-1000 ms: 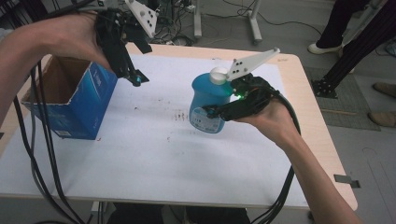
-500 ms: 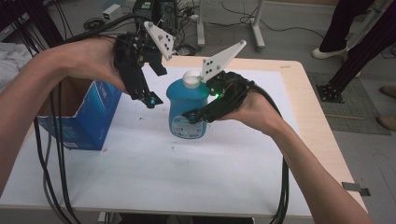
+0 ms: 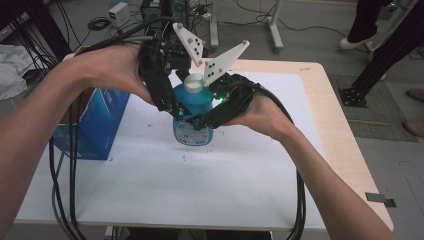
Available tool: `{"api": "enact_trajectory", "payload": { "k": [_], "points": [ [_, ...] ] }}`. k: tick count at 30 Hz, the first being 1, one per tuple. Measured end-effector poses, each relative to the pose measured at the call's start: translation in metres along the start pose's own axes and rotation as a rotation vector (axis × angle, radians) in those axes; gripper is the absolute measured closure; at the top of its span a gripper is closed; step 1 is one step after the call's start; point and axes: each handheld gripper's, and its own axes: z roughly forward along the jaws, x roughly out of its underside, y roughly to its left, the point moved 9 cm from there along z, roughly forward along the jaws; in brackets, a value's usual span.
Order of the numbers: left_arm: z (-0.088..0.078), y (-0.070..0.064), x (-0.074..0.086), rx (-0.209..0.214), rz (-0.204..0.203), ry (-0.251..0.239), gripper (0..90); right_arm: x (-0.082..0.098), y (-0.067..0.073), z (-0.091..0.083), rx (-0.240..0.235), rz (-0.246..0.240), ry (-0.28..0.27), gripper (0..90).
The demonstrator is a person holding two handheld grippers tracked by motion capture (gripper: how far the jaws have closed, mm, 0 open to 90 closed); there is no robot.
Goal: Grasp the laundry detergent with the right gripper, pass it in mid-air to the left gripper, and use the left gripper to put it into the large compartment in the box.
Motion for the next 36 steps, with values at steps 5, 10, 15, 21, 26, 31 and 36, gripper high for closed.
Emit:
{"api": "enact_trajectory", "payload": {
  "k": [5, 10, 15, 21, 26, 31, 36],
  "points": [
    [0.0023, -0.0002, -0.0042, 0.003, 0.001, -0.011, 16.2, 0.0002, -0.0009, -0.0008, 0.003, 0.002, -0.002, 47.3],
    [0.0037, -0.0003, -0.0058, 0.009, 0.007, -0.011, 16.7, 0.0011, -0.0008, 0.0001, 0.004, 0.001, 0.006, 47.3],
    [0.0032, -0.0014, -0.0086, 0.017, 0.001, -0.027, 18.8, 0.0017, -0.0022, 0.0004, 0.013, 0.012, 0.008, 47.3],
    [0.0034, -0.0006, -0.009, 0.022, 0.0, -0.027, 22.8, 0.0024, -0.0033, 0.0002, 0.016, 0.013, 0.011, 47.3],
    [0.004, -0.0007, -0.0097, 0.022, -0.001, -0.027, 25.1, 0.0025, -0.0026, 0.0009, 0.017, 0.016, 0.013, 47.3],
    [0.004, -0.0004, -0.0093, 0.022, -0.003, -0.025, 27.8, 0.0032, -0.003, 0.0015, 0.019, 0.011, 0.018, 47.2],
    [0.0045, 0.0003, -0.0093, 0.02, -0.002, -0.022, 30.0, 0.0043, -0.0034, 0.0012, 0.021, 0.017, 0.019, 47.2]
  ]
}}
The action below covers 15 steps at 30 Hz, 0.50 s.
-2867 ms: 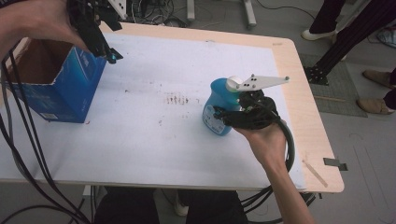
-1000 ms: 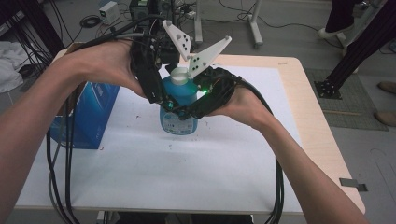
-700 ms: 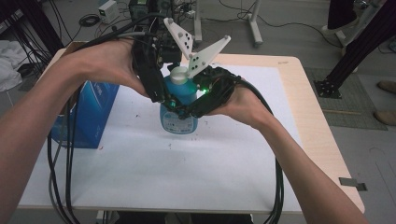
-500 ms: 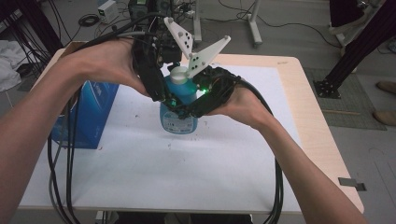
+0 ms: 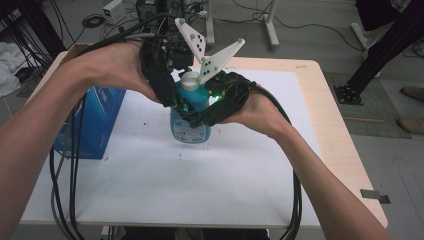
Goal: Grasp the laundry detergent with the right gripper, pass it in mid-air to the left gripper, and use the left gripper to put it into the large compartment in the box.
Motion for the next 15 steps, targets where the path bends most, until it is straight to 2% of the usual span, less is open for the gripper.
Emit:
{"api": "enact_trajectory", "payload": {
  "k": [15],
  "points": [
    [0.0019, 0.0011, -0.0003, -0.008, 0.004, 0.007, 32.2, 0.0018, 0.0005, 0.0011, -0.004, -0.001, 0.004, 47.2]
  ]
}}
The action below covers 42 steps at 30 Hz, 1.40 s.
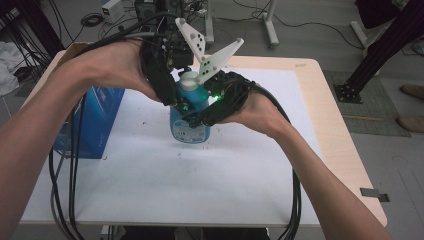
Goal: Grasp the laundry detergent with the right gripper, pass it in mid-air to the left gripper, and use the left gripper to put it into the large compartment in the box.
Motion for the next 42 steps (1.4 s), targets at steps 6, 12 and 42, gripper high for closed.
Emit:
{"api": "enact_trajectory", "payload": {
  "k": [6, 12, 42],
  "points": [
    [0.001, 0.0, 0.001, -0.001, 0.01, 0.011, 37.4, 0.0, 0.001, 0.0, -0.004, -0.002, 0.002, 47.2],
    [0.0, 0.0, 0.0, -0.008, 0.033, 0.008, 38.3, 0.0, 0.001, -0.001, -0.004, -0.003, -0.006, 47.0],
    [-0.022, 0.005, 0.013, -0.039, 0.013, 0.027, 38.4, 0.009, -0.003, -0.015, 0.034, 0.058, -0.006, 25.7]
  ]
}}
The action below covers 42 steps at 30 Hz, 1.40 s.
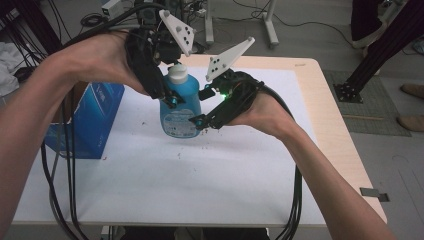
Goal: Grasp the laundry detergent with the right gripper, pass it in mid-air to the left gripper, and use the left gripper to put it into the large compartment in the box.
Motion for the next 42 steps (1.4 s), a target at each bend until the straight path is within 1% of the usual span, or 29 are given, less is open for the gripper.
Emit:
{"api": "enact_trajectory", "payload": {
  "k": [2, 6, 7, 8, 9, 10, 12, 13, 15, 16, 17, 18, 19, 20, 21, 22, 25, 26, 27, 28, 29, 30, 31, 32, 35, 36, 39, 41, 42],
  "points": [
    [-0.002, 0.001, 0.002, -0.005, -0.009, 0.006, 38.4, 0.001, -0.001, -0.001, 0.007, -0.001, 0.004, 23.0],
    [-0.013, 0.005, 0.008, -0.02, -0.069, 0.032, 38.4, 0.006, -0.002, -0.011, 0.036, 0.014, 0.015, 22.3],
    [-0.021, 0.008, 0.011, -0.03, -0.094, 0.042, 38.4, 0.01, -0.002, -0.017, 0.045, 0.022, 0.025, 22.3],
    [-0.021, 0.008, 0.011, -0.03, -0.094, 0.042, 38.4, 0.01, -0.002, -0.017, 0.045, 0.022, 0.025, 22.3],
    [-0.03, 0.011, 0.014, -0.049, -0.118, 0.053, 38.4, 0.016, -0.002, -0.022, 0.058, 0.03, 0.043, 21.2],
    [-0.03, 0.011, 0.014, -0.049, -0.118, 0.053, 38.4, 0.016, -0.002, -0.022, 0.058, 0.03, 0.043, 21.2],
    [-0.041, 0.014, 0.018, -0.068, -0.145, 0.066, 38.4, 0.025, -0.003, -0.031, 0.075, 0.049, 0.056, 21.2],
    [-0.053, 0.017, 0.021, -0.085, -0.167, 0.073, 38.4, 0.027, -0.004, -0.034, 0.082, 0.058, 0.056, 21.2],
    [-0.066, 0.02, 0.023, -0.098, -0.198, 0.075, 38.4, 0.032, -0.004, -0.041, 0.088, 0.066, 0.065, 21.0],
    [-0.066, 0.02, 0.023, -0.098, -0.198, 0.075, 38.4, 0.032, -0.004, -0.041, 0.088, 0.066, 0.065, 21.0],
    [-0.079, 0.024, 0.026, -0.112, -0.234, 0.073, 38.4, 0.037, -0.005, -0.045, 0.104, 0.079, 0.077, 16.2],
    [-0.086, 0.025, 0.028, -0.12, -0.251, 0.077, 38.4, 0.04, -0.005, -0.047, 0.116, 0.09, 0.088, 14.0],
    [-0.086, 0.025, 0.028, -0.12, -0.251, 0.077, 38.4, 0.04, -0.005, -0.047, 0.116, 0.09, 0.088, 14.0],
    [-0.093, 0.026, 0.03, -0.13, -0.265, 0.077, 38.4, 0.043, -0.006, -0.049, 0.126, 0.095, 0.098, 13.8],
    [-0.106, 0.029, 0.033, -0.152, -0.294, 0.08, 38.4, 0.048, -0.006, -0.053, 0.135, 0.102, 0.105, 13.8],
    [-0.106, 0.029, 0.033, -0.152, -0.294, 0.08, 38.4, 0.048, -0.006, -0.053, 0.135, 0.102, 0.105, 13.8],
    [-0.131, 0.033, 0.043, -0.183, -0.363, 0.084, 38.4, 0.056, -0.006, -0.061, 0.153, 0.119, 0.12, 13.6],
    [-0.131, 0.033, 0.043, -0.183, -0.363, 0.084, 38.4, 0.056, -0.006, -0.061, 0.153, 0.119, 0.12, 13.6],
    [-0.141, 0.035, 0.049, -0.194, -0.405, 0.087, 38.4, 0.059, -0.006, -0.064, 0.159, 0.126, 0.132, 13.6],
    [-0.141, 0.035, 0.049, -0.194, -0.405, 0.087, 38.5, 0.061, -0.005, -0.066, 0.16, 0.12, 0.141, 13.6],
    [-0.152, 0.036, 0.056, -0.213, -0.445, 0.08, 38.4, 0.063, -0.005, -0.067, 0.162, 0.124, 0.151, 13.6],
    [-0.152, 0.036, 0.056, -0.213, -0.445, 0.08, 38.4, 0.063, -0.005, -0.067, 0.162, 0.124, 0.151, 13.6],
    [-0.161, 0.036, 0.063, -0.228, -0.476, 0.091, 38.4, 0.068, -0.005, -0.072, 0.178, 0.128, 0.166, 13.6],
    [-0.161, 0.036, 0.063, -0.228, -0.476, 0.091, 38.4, 0.07, -0.005, -0.074, 0.18, 0.13, 0.172, 13.6],
    [-0.173, 0.036, 0.076, -0.247, -0.527, 0.101, 38.4, 0.074, -0.005, -0.079, 0.188, 0.14, 0.181, 13.5],
    [-0.18, 0.036, 0.085, -0.258, -0.558, 0.115, 38.4, 0.079, -0.006, -0.084, 0.205, 0.148, 0.195, 13.5],
    [-0.185, 0.035, 0.093, -0.274, -0.579, 0.133, 38.4, 0.086, -0.008, -0.09, 0.226, 0.163, 0.215, 13.5],
    [-0.192, 0.035, 0.106, -0.294, -0.609, 0.142, 38.4, 0.091, -0.01, -0.093, 0.234, 0.172, 0.222, 13.5],
    [-0.192, 0.035, 0.106, -0.294, -0.609, 0.142, 38.4, 0.091, -0.01, -0.093, 0.234, 0.172, 0.222, 13.5]
  ]
}}
